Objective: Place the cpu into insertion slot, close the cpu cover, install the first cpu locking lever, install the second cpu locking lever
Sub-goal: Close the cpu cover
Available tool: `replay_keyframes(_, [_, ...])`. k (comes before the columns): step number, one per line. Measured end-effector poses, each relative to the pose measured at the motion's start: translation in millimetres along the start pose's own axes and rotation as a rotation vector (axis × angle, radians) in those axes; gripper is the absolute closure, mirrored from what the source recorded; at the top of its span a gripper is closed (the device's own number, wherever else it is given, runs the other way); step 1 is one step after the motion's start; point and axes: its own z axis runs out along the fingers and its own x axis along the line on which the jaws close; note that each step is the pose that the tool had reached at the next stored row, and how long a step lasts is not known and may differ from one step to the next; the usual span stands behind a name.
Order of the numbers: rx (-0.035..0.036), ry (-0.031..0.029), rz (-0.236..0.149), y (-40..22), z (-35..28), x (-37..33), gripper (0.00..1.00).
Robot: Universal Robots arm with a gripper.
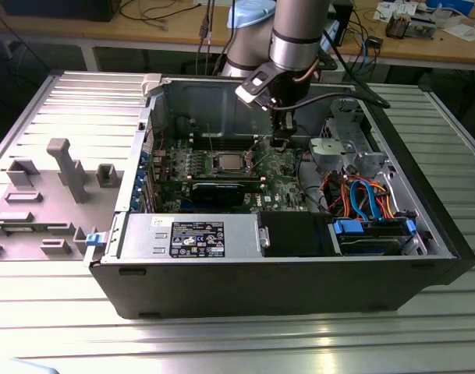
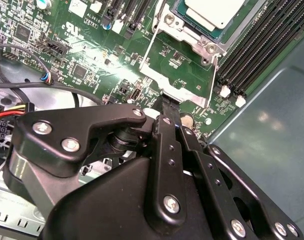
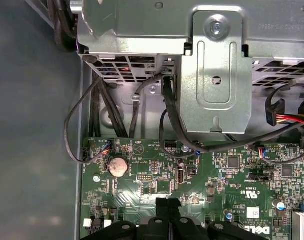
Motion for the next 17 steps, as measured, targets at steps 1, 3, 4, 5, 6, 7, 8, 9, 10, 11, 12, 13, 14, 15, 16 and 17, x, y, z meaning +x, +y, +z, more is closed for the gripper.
replay_keyframes(1, [0.0,0.0,0.0,-0.6,0.0,0.0,0.89])
replay_keyframes(3, [0.0,0.0,0.0,-1.3,0.0,0.1,0.89])
replay_keyframes(4, [0.0,0.0,0.0,-1.6,0.0,0.1,0.89])
replay_keyframes(5, [0.0,0.0,0.0,-2.0,0.0,0.1,0.89])
replay_keyframes(6, [0.0,0.0001,0.0,-2.3,0.0,0.1,0.89])
replay_keyframes(7, [0.0,0.0,0.0,-2.8,-0.1,0.1,0.89])
replay_keyframes(8, [0.0,0.0,0.0,-3.1,-0.1,0.1,0.89])
replay_keyframes(9, [0.0,0.0,0.0,-4.0,-0.1,0.1,0.89])
replay_keyframes(10, [0.0,0.0,0.0,-4.6,-0.1,0.2,0.89])
replay_keyframes(11, [0.0,0.0,0.0,-5.1,-0.1,0.2,0.89])
replay_keyframes(12, [0.0,0.0,0.0,-5.7,-0.1,0.2,0.89])
replay_keyframes(13, [0.0,0.0,0.0,-6.2,-0.1,0.2,0.89])
replay_keyframes(14, [0.0,0.0,0.0,-7.5,-0.2,0.3,0.89])
replay_keyframes(15, [0.0,0.0,0.0,-8.4,-0.2,0.3,0.89])
replay_keyframes(16, [0.0,0.0,0.0,-9.6,-0.2,0.3,0.89])
replay_keyframes(17, [0.0,0.0,0.0,-10.9,-0.2,0.4,0.89])
